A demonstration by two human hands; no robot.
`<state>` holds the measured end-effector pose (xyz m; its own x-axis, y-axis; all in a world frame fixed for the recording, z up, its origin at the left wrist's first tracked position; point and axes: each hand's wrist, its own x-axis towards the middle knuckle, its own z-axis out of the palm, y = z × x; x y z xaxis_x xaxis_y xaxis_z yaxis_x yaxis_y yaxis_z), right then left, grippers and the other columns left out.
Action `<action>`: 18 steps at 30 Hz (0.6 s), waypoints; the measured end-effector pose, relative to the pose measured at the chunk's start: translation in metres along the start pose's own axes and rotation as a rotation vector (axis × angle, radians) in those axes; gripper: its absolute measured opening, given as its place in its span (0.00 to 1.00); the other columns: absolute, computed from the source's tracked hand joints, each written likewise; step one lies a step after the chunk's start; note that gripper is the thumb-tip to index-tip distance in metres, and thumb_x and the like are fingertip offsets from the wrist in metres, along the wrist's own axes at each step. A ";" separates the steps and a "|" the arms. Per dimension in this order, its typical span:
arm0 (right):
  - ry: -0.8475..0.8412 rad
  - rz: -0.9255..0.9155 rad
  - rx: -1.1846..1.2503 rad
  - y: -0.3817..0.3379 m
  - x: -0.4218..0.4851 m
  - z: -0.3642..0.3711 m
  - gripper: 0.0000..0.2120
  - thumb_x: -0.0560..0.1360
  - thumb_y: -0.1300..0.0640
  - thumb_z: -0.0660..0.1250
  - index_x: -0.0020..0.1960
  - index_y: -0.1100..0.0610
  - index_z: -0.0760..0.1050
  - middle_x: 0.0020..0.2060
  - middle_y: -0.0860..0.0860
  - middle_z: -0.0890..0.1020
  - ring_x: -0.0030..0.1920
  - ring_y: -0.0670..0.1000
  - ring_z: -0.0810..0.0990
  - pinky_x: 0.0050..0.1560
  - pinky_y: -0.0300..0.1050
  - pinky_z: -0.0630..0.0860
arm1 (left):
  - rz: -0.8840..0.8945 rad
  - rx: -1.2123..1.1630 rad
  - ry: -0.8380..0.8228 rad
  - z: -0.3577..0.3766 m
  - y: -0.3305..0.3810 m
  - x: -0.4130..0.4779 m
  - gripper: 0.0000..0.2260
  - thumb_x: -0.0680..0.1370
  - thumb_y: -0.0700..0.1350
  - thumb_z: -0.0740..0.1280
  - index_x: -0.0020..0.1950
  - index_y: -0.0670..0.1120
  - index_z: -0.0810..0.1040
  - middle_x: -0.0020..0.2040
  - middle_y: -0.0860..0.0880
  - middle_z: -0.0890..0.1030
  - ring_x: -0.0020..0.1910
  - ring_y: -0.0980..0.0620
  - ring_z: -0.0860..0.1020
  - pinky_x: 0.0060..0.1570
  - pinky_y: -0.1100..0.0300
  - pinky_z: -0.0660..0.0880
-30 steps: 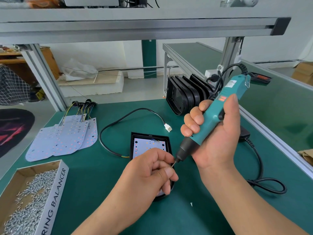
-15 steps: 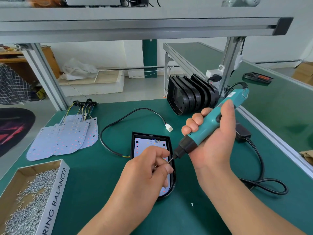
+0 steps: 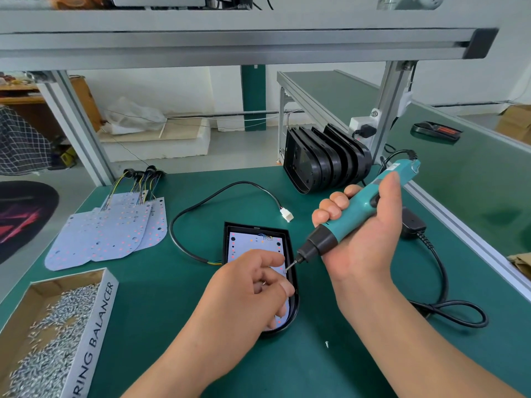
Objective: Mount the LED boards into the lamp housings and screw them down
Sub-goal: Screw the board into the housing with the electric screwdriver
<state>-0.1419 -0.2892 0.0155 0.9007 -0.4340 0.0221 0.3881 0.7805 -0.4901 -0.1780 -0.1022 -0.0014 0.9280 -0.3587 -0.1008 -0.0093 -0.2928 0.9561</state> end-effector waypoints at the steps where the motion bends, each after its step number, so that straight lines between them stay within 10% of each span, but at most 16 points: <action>1: 0.000 0.006 -0.004 0.001 0.000 0.001 0.24 0.80 0.33 0.66 0.43 0.55 0.71 0.34 0.50 0.70 0.31 0.50 0.69 0.33 0.43 0.72 | 0.011 0.005 0.021 -0.001 0.000 0.000 0.12 0.82 0.40 0.69 0.60 0.55 0.80 0.42 0.51 0.87 0.33 0.55 0.80 0.35 0.65 0.77; 18: -0.001 -0.021 0.009 -0.010 0.001 0.001 0.24 0.80 0.33 0.67 0.44 0.55 0.71 0.34 0.50 0.70 0.31 0.50 0.69 0.34 0.44 0.72 | 0.080 -0.062 0.110 -0.012 0.001 0.003 0.19 0.83 0.30 0.57 0.58 0.50 0.81 0.49 0.51 0.88 0.41 0.52 0.86 0.43 0.64 0.81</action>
<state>-0.1442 -0.2970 0.0211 0.8924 -0.4500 0.0336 0.4089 0.7749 -0.4820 -0.1708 -0.0929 0.0028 0.9604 -0.2785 0.0033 -0.0645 -0.2108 0.9754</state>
